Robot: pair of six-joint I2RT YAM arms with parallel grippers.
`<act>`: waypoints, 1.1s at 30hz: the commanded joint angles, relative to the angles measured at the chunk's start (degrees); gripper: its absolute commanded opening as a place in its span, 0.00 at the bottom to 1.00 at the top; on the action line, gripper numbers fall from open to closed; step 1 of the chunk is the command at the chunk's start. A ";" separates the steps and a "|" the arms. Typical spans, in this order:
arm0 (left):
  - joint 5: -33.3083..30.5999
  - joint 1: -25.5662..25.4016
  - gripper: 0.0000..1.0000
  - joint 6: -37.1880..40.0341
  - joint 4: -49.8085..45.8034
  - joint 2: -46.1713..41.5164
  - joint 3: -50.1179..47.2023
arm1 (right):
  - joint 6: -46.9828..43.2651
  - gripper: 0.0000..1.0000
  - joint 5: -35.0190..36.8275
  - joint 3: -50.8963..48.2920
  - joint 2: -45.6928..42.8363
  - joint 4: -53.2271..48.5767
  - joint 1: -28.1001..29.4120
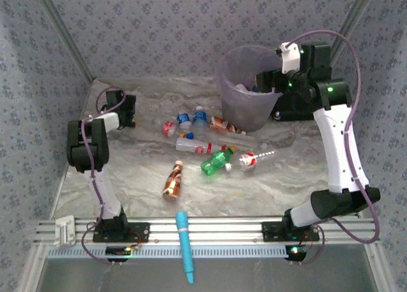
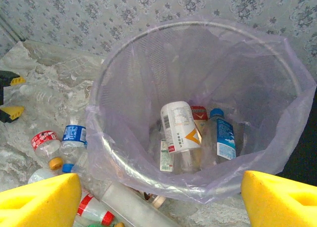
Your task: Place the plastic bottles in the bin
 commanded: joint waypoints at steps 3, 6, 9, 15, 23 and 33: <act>0.41 -0.20 0.82 -5.33 2.94 6.07 0.85 | -0.47 0.85 1.36 -0.19 -1.75 -1.03 -0.17; 0.41 -0.14 0.71 -6.55 3.86 7.00 0.28 | -0.38 0.85 1.51 -0.36 -2.11 -1.02 -0.27; 0.62 -0.09 0.62 -6.88 4.34 7.34 0.02 | -0.29 0.85 1.62 -0.33 -2.43 -1.01 -0.42; 0.94 -0.09 0.47 -5.06 3.44 5.01 0.85 | -0.37 0.85 1.72 -0.21 -3.22 -1.47 -0.10; 3.61 -0.55 0.39 -3.24 4.15 -3.34 -0.23 | 0.39 0.85 0.94 -2.16 -5.57 -0.79 1.36; 5.74 -3.29 0.29 5.27 1.82 -21.61 -8.57 | -1.29 0.84 0.12 -2.41 -4.54 -1.62 14.06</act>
